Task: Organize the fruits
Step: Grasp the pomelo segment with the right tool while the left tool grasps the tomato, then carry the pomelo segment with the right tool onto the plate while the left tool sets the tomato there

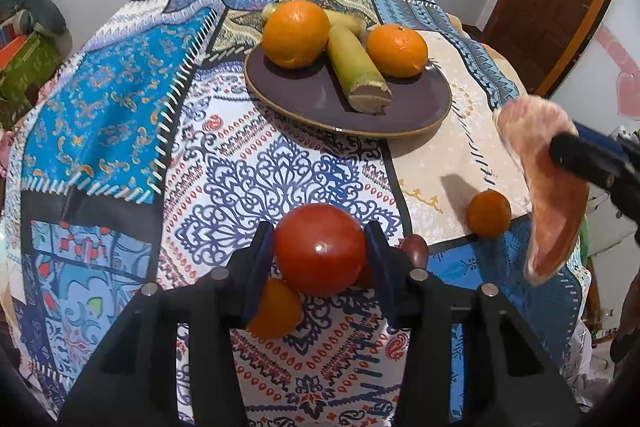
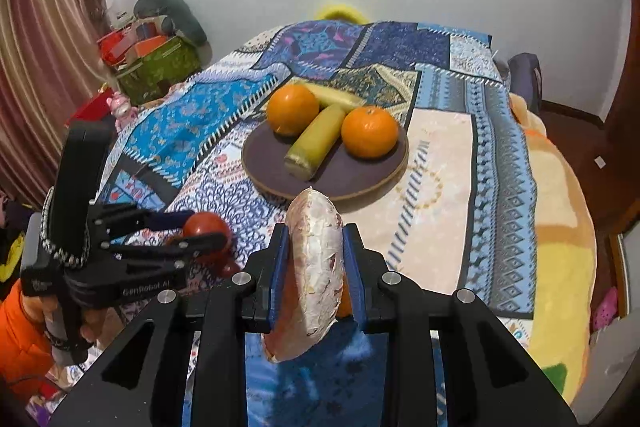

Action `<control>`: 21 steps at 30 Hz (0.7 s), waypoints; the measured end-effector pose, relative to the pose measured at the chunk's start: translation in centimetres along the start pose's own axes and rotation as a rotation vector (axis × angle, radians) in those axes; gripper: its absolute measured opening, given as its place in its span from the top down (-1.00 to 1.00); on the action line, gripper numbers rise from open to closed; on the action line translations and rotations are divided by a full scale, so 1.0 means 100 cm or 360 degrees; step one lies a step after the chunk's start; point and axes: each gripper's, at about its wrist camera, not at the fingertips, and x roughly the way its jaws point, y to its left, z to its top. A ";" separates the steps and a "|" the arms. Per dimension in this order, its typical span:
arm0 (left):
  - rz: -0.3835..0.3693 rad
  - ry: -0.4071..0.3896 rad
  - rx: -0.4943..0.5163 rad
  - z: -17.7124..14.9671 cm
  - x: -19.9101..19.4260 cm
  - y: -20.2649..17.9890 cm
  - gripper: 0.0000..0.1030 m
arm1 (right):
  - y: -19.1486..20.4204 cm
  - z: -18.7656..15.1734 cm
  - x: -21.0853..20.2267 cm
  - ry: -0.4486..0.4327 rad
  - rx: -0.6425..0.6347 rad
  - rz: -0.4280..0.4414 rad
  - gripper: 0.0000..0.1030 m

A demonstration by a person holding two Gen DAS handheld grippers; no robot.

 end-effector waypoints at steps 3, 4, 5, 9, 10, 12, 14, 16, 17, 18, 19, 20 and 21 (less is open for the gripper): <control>0.0006 -0.0048 0.0005 0.005 -0.010 -0.001 0.12 | -0.003 0.008 -0.001 -0.0030 -0.0003 -0.0006 0.52; -0.0001 -0.0070 0.0000 0.008 -0.015 0.000 0.12 | -0.004 0.010 -0.001 -0.0038 -0.0001 -0.0006 0.52; -0.0001 -0.0087 -0.0003 0.011 -0.019 0.000 0.12 | -0.005 0.013 -0.001 -0.0046 0.0002 -0.0004 0.52; 0.0013 -0.0179 -0.0007 0.022 -0.034 -0.001 0.12 | -0.006 0.025 -0.005 -0.0098 -0.0005 0.0005 0.52; 0.0002 -0.0197 -0.0011 0.026 -0.037 -0.001 0.12 | -0.006 0.028 -0.005 -0.0108 -0.0012 0.0003 0.52; -0.0009 -0.0224 -0.0019 0.033 -0.041 -0.001 0.12 | -0.006 0.035 -0.005 -0.0126 -0.0019 0.0003 0.53; -0.0015 -0.0263 -0.0021 0.041 -0.046 -0.001 0.12 | -0.006 0.041 -0.004 -0.0135 -0.0029 -0.0009 0.54; -0.0025 -0.0291 -0.0026 0.048 -0.049 0.000 0.12 | -0.007 0.048 -0.001 -0.0151 -0.0032 -0.0015 0.55; -0.0030 -0.0303 -0.0028 0.052 -0.050 0.000 0.12 | -0.007 0.052 0.000 -0.0157 -0.0034 -0.0020 0.55; -0.0032 -0.0318 -0.0027 0.056 -0.051 0.001 0.12 | -0.007 0.054 0.001 -0.0163 -0.0037 -0.0024 0.56; -0.0032 -0.0325 -0.0026 0.059 -0.051 0.001 0.12 | -0.008 0.057 0.003 -0.0168 -0.0040 -0.0026 0.56; -0.0031 -0.0335 -0.0025 0.063 -0.051 0.002 0.12 | -0.008 0.061 0.006 -0.0170 -0.0041 -0.0028 0.56; -0.0032 -0.0342 -0.0027 0.066 -0.050 0.003 0.12 | -0.008 0.063 0.008 -0.0172 -0.0041 -0.0030 0.56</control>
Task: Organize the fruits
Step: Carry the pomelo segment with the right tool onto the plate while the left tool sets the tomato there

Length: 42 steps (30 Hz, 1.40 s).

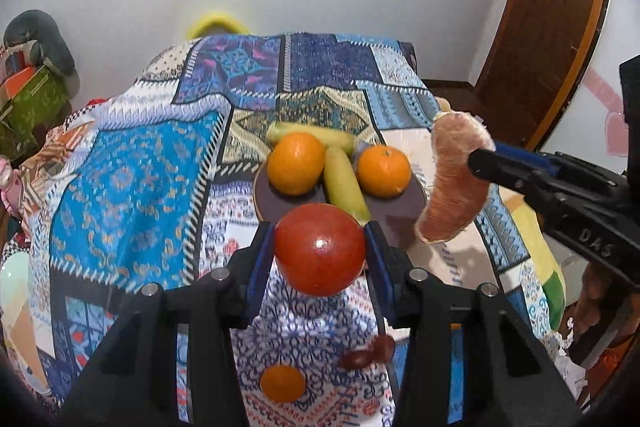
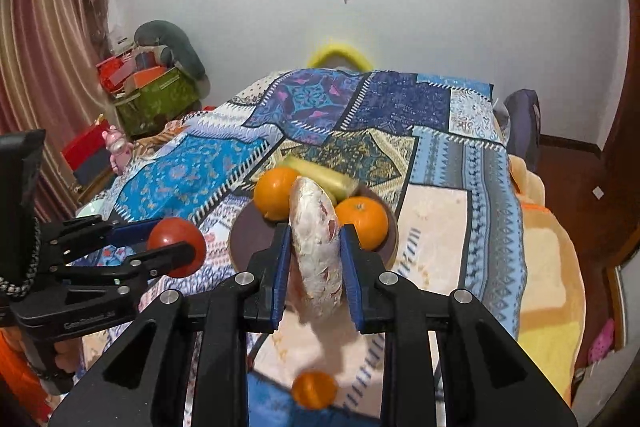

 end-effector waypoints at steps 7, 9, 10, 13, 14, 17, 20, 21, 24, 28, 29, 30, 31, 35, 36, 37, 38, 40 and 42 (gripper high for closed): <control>-0.0007 0.0034 -0.0021 0.011 0.027 0.008 0.12 | -0.002 0.007 0.030 0.0050 -0.0033 0.0012 0.56; -0.0008 0.0061 -0.0030 0.012 0.039 0.011 0.12 | -0.001 0.006 0.039 0.0074 -0.0054 0.0009 0.56; -0.0010 0.0078 -0.0036 0.012 0.045 0.013 0.12 | -0.002 0.006 0.044 0.0085 -0.0062 0.0008 0.56; -0.0021 0.0117 -0.0043 0.012 0.061 0.016 0.12 | -0.004 0.005 0.057 0.0122 -0.0077 0.0012 0.56; -0.0021 0.0124 -0.0042 0.012 0.066 0.016 0.12 | -0.004 0.004 0.061 0.0132 -0.0082 0.0012 0.56; -0.0026 0.0147 -0.0037 0.013 0.078 0.017 0.12 | -0.006 0.006 0.066 0.0130 -0.0091 0.0012 0.56; -0.0037 0.0165 -0.0043 0.014 0.089 0.017 0.12 | -0.007 0.009 0.072 0.0133 -0.0097 0.0015 0.56; -0.0041 0.0168 -0.0043 0.014 0.092 0.017 0.12 | -0.007 0.010 0.074 0.0133 -0.0103 0.0010 0.56; -0.0039 0.0174 -0.0036 0.015 0.099 0.016 0.12 | -0.006 0.011 0.079 0.0130 -0.0122 0.0003 0.56; -0.0045 0.0209 -0.0039 0.016 0.107 0.017 0.12 | -0.006 0.012 0.084 0.0114 -0.0143 -0.0011 0.55; -0.0044 0.0218 -0.0042 0.016 0.109 0.017 0.12 | -0.006 0.012 0.085 0.0102 -0.0143 -0.0013 0.55; -0.0044 0.0227 -0.0044 0.016 0.111 0.018 0.12 | -0.006 0.011 0.085 0.0104 -0.0143 -0.0019 0.54; -0.0046 0.0227 -0.0048 0.016 0.112 0.018 0.11 | -0.007 0.011 0.086 0.0105 -0.0145 -0.0023 0.53; -0.0046 0.0210 -0.0069 0.017 0.108 0.019 -0.09 | -0.008 0.011 0.083 0.0094 -0.0147 -0.0043 0.13; -0.0040 0.0199 -0.0071 0.018 0.106 0.018 -0.09 | -0.009 0.011 0.080 0.0074 -0.0146 -0.0058 0.01; -0.0032 0.0190 -0.0068 0.018 0.103 0.018 -0.09 | -0.008 0.011 0.078 0.0061 -0.0148 -0.0067 -0.01; -0.0030 0.0187 -0.0065 0.018 0.101 0.018 -0.09 | -0.008 0.011 0.075 0.0052 -0.0155 -0.0072 -0.01; -0.0015 0.0172 -0.0065 0.019 0.094 0.017 -0.09 | -0.008 0.011 0.070 0.0037 -0.0159 -0.0074 -0.01; -0.0004 0.0155 -0.0057 0.018 0.085 0.017 -0.09 | -0.008 0.010 0.064 0.0029 -0.0158 -0.0078 -0.01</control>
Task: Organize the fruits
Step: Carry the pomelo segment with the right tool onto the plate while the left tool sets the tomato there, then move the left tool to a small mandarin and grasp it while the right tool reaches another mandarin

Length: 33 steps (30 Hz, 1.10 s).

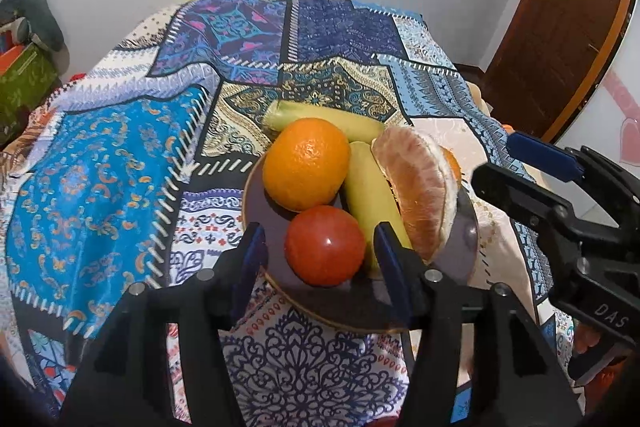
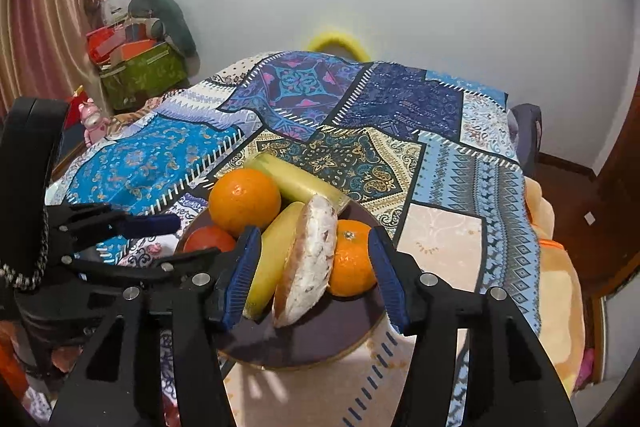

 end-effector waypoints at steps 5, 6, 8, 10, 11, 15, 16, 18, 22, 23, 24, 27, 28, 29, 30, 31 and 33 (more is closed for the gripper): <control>0.0041 -0.0068 0.0029 -0.006 -0.031 -0.003 -0.09 | 0.001 -0.007 -0.019 -0.0008 0.0000 -0.0010 -0.01; 0.0049 -0.0085 0.0035 -0.008 -0.039 -0.004 -0.10 | 0.001 -0.009 -0.025 -0.0008 0.0003 -0.0014 -0.01; 0.0059 -0.0110 0.0042 -0.011 -0.053 -0.005 -0.11 | 0.002 -0.012 -0.033 -0.0009 0.0014 -0.0013 -0.02; 0.0070 -0.0138 0.0051 -0.016 -0.068 -0.006 -0.15 | 0.003 -0.017 -0.042 -0.0007 0.0023 -0.0017 -0.02; 0.0082 -0.0152 0.0058 -0.019 -0.076 -0.006 -0.19 | 0.004 -0.019 -0.046 -0.0007 0.0025 -0.0020 -0.02; 0.0117 -0.0183 0.0089 -0.032 -0.100 -0.008 -0.25 | 0.007 -0.029 -0.062 0.0000 0.0040 -0.0028 -0.02; 0.0125 -0.0189 0.0095 -0.037 -0.107 -0.008 -0.28 | 0.008 -0.031 -0.066 0.0001 0.0044 -0.0031 -0.02; 0.0136 -0.0193 0.0092 -0.043 -0.115 -0.007 -0.32 | 0.010 -0.037 -0.075 0.0002 0.0048 -0.0036 -0.03; 0.0144 -0.0172 0.0048 -0.058 -0.127 0.000 -0.35 | 0.011 -0.048 -0.087 0.0021 0.0059 -0.0044 -0.04; 0.0140 -0.0160 0.0032 -0.061 -0.129 0.003 -0.35 | 0.012 -0.050 -0.089 0.0025 0.0062 -0.0047 -0.06; 0.0139 -0.0148 0.0017 -0.065 -0.130 0.005 -0.35 | 0.012 -0.053 -0.092 0.0034 0.0065 -0.0048 -0.09; 0.0149 -0.0113 0.0002 -0.075 -0.129 0.010 -0.35 | 0.015 -0.060 -0.096 0.0054 0.0064 -0.0057 -0.11; 0.0155 -0.0097 0.0001 -0.080 -0.128 0.011 -0.35 | 0.015 -0.063 -0.096 0.0068 0.0061 -0.0059 -0.11; 0.0160 -0.0079 0.0002 -0.084 -0.126 0.013 -0.35 | 0.016 -0.066 -0.097 0.0078 0.0060 -0.0062 -0.12; 0.0165 -0.0056 0.0003 -0.089 -0.124 0.014 -0.35 | 0.017 -0.069 -0.097 0.0088 0.0060 -0.0064 -0.12; 0.0170 -0.0037 0.0006 -0.094 -0.121 0.014 -0.35 | 0.018 -0.072 -0.097 0.0102 0.0062 -0.0062 -0.12; 0.0180 -0.0003 0.0008 -0.103 -0.116 0.015 -0.35 | 0.019 -0.078 -0.094 0.0130 0.0073 -0.0053 -0.12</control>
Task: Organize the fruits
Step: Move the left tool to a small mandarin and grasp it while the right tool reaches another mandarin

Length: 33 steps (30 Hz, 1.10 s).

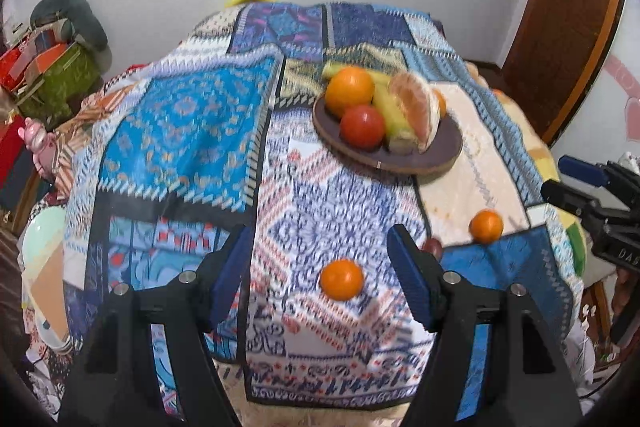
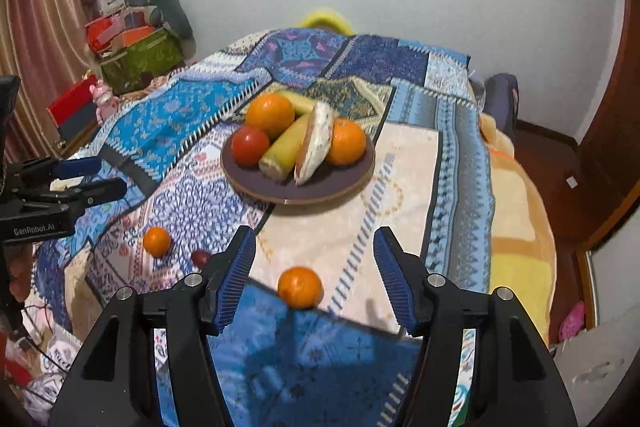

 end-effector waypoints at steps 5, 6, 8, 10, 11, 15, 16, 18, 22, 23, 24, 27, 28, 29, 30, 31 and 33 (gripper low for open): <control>-0.0002 0.0102 -0.0009 -0.020 0.018 0.000 -0.35 | 0.002 -0.015 0.014 0.0095 0.0013 0.0017 -0.12; -0.0001 0.0116 -0.0007 -0.023 0.021 -0.001 -0.35 | 0.002 -0.017 0.019 0.0123 0.0010 0.0030 -0.12; -0.0001 0.0144 -0.0001 -0.028 0.028 -0.003 -0.35 | 0.003 -0.020 0.025 0.0161 0.0008 0.0045 -0.12; -0.0012 0.0163 -0.0001 -0.031 0.034 -0.004 -0.35 | 0.003 -0.023 0.034 0.0205 0.0013 0.0058 -0.12; -0.0023 0.0170 -0.0004 -0.032 0.037 -0.005 -0.35 | 0.003 -0.025 0.038 0.0218 0.0021 0.0065 -0.12; -0.0064 0.0204 -0.0009 -0.035 0.047 -0.009 -0.24 | 0.000 -0.031 0.051 0.0274 0.0061 0.0099 -0.12; -0.0065 0.0217 -0.0001 -0.035 0.051 -0.010 -0.18 | 0.000 -0.032 0.054 0.0284 0.0072 0.0108 -0.12; -0.0071 0.0232 0.0002 -0.035 0.055 -0.010 -0.09 | -0.001 -0.035 0.059 0.0301 0.0084 0.0118 -0.12; -0.0078 0.0251 -0.0012 -0.035 0.061 -0.009 0.14 | -0.001 -0.037 0.065 0.0315 0.0086 0.0134 -0.12; -0.0083 0.0254 -0.0016 -0.035 0.062 -0.008 0.18 | -0.001 -0.038 0.066 0.0319 0.0086 0.0140 -0.12; -0.0100 0.0254 -0.0020 -0.034 0.063 -0.008 0.20 | -0.001 -0.039 0.067 0.0319 0.0089 0.0149 -0.12; -0.0128 0.0249 -0.0017 -0.033 0.063 -0.008 0.32 | 0.000 -0.039 0.070 0.0315 0.0094 0.0167 -0.03; -0.0130 0.0245 -0.0012 -0.033 0.063 -0.008 0.33 | 0.000 -0.039 0.071 0.0321 0.0089 0.0173 0.03; -0.0129 0.0242 -0.0011 -0.033 0.063 -0.008 0.34 | 0.001 -0.039 0.073 0.0331 0.0082 0.0180 0.14; -0.0128 0.0240 -0.0008 -0.033 0.063 -0.009 0.34 | 0.002 -0.039 0.075 0.0340 0.0075 0.0184 0.21; -0.0129 0.0237 -0.0008 -0.033 0.063 -0.009 0.34 | 0.002 -0.040 0.076 0.0345 0.0069 0.0178 0.24; -0.0128 0.0233 -0.0009 -0.032 0.062 -0.008 0.35 | 0.002 -0.040 0.076 0.0339 0.0058 0.0163 0.31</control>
